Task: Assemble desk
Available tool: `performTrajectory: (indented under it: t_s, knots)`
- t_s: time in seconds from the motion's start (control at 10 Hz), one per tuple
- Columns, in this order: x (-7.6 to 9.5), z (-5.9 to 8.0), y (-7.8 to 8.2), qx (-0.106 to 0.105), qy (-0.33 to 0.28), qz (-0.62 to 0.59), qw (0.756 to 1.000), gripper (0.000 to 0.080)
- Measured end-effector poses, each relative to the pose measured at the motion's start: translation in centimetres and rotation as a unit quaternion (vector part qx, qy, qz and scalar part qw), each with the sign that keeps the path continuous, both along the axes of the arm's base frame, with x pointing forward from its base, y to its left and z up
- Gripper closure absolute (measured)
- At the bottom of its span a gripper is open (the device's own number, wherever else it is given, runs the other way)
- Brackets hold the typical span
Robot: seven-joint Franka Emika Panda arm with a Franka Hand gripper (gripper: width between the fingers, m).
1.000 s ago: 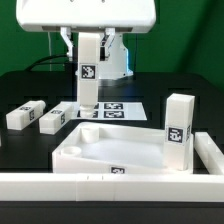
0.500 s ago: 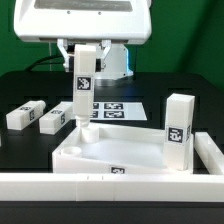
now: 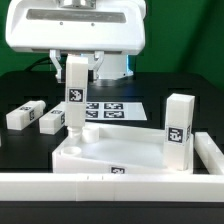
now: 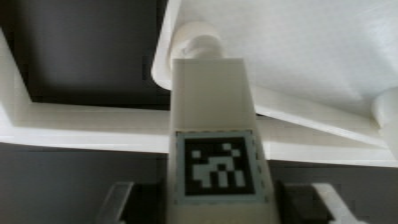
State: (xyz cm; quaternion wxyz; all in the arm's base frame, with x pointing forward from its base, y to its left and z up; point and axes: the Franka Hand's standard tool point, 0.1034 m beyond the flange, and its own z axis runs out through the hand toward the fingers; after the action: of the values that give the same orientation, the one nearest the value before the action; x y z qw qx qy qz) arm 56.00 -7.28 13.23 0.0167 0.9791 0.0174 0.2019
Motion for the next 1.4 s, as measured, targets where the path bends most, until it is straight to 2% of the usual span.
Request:
performTrajectory:
  t_s: [0.3,0.5,0.6,0.9,1.4]
  knots:
    - [-0.1,-0.1,0.0,0.000,0.001,0.000,1.000,0.0509]
    - [1.2,-0.6,-0.8,0.003,0.004,-0.005,1.000,0.0509]
    - [1.4,-0.7,-0.6,0.004,0.003,-0.005,1.000,0.0509]
    - [1.5,-1.7,-0.6,0.001,0.008,-0.006,1.000,0.0509]
    - [1.6,-2.3,-0.4,-0.006,0.006,-0.003,1.000,0.0509]
